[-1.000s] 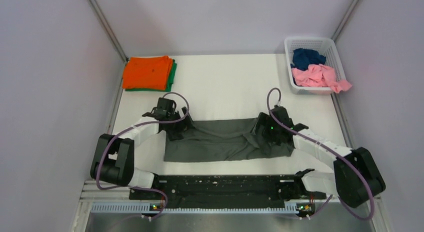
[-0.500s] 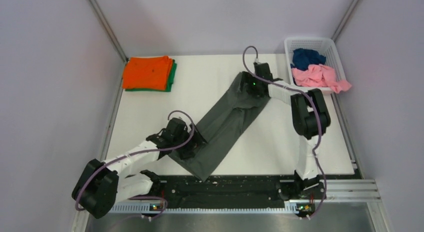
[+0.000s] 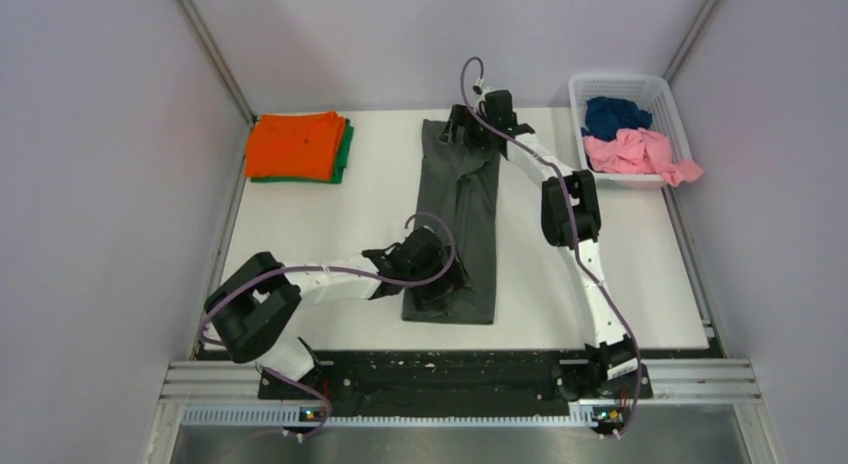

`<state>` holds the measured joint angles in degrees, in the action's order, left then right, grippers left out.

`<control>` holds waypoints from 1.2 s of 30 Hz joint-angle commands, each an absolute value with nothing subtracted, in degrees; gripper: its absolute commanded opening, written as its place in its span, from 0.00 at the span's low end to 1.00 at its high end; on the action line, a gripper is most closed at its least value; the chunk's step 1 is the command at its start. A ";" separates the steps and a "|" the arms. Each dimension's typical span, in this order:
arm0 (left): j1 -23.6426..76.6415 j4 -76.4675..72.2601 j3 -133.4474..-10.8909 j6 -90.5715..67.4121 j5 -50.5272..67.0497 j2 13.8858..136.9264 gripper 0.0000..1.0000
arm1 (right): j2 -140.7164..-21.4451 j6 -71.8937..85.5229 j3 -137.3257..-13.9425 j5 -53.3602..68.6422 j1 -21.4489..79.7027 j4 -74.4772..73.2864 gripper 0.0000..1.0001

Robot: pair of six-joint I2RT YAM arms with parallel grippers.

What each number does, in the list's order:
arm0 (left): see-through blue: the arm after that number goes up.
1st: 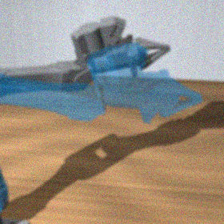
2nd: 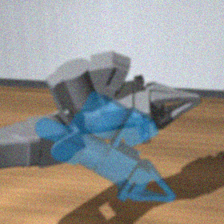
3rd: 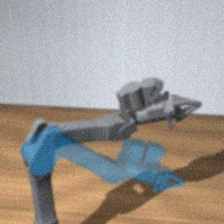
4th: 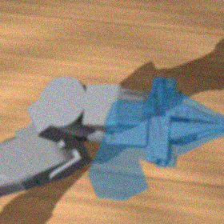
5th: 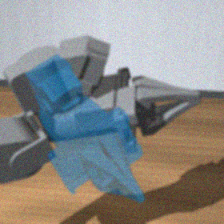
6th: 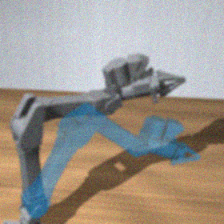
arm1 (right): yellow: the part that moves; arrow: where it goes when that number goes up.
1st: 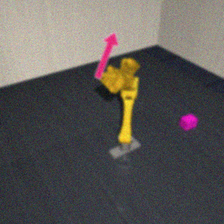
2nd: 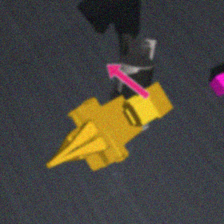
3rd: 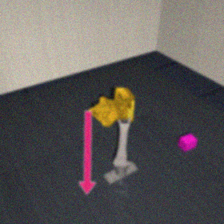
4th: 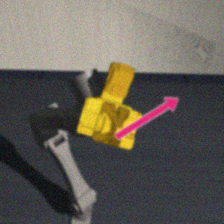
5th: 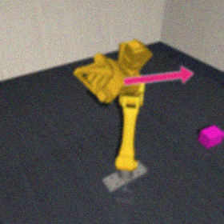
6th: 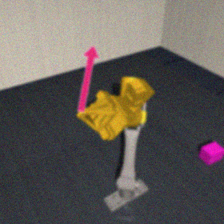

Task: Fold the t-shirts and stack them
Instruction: Rotate the tshirt 90 degrees, then grab the bottom of the folded rectangular tshirt with both arms

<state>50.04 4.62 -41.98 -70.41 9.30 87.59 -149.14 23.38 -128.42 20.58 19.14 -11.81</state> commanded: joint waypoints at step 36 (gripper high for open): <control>44.28 15.56 -30.23 -58.32 5.96 75.85 0.45 | -64.25 45.03 -30.78 3.33 44.09 -15.67 0.75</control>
